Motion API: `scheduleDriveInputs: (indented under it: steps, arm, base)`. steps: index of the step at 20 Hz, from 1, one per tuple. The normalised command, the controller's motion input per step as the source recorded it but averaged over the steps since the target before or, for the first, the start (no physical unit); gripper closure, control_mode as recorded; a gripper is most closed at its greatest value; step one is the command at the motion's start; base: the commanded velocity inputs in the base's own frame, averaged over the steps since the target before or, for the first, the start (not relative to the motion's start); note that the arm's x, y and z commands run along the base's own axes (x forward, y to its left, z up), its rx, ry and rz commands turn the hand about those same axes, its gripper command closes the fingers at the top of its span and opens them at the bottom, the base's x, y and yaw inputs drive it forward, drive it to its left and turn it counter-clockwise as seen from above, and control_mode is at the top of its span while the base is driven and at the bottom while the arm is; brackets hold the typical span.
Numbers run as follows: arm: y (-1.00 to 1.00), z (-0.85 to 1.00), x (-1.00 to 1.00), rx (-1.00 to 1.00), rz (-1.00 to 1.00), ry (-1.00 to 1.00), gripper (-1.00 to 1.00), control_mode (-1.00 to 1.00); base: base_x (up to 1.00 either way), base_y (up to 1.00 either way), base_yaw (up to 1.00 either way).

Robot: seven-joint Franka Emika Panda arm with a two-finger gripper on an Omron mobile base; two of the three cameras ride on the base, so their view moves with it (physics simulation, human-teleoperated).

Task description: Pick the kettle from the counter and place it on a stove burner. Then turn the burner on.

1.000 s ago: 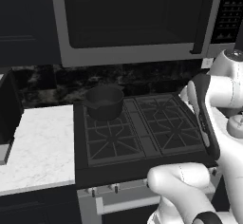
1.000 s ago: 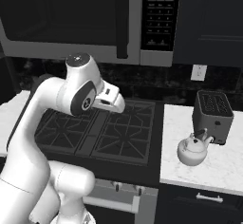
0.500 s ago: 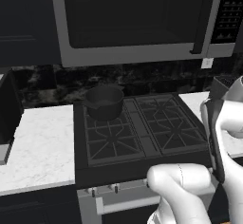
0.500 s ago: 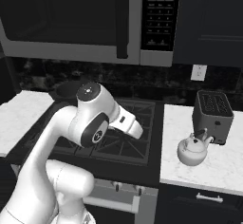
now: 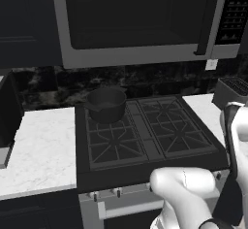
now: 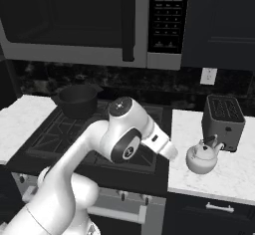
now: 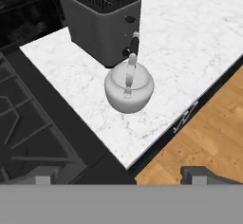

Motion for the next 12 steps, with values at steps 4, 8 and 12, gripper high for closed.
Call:
scheduleDriveInputs:
  steps: [4,8,12]
  arm:
    - [-0.64,-0.16,0.02,0.01,-0.25,0.0,-1.0,-1.0]
    - [-0.43,-0.02,0.21,0.07,-0.12,0.0,-1.0,-1.0]
    - [-0.42,-0.08,0.3,0.14,-0.01,0.01,-1.0,-1.0]
  base:
    - [0.0,0.0,0.0]
    - [0.0,0.0,0.0]
    - [0.0,0.0,0.0]
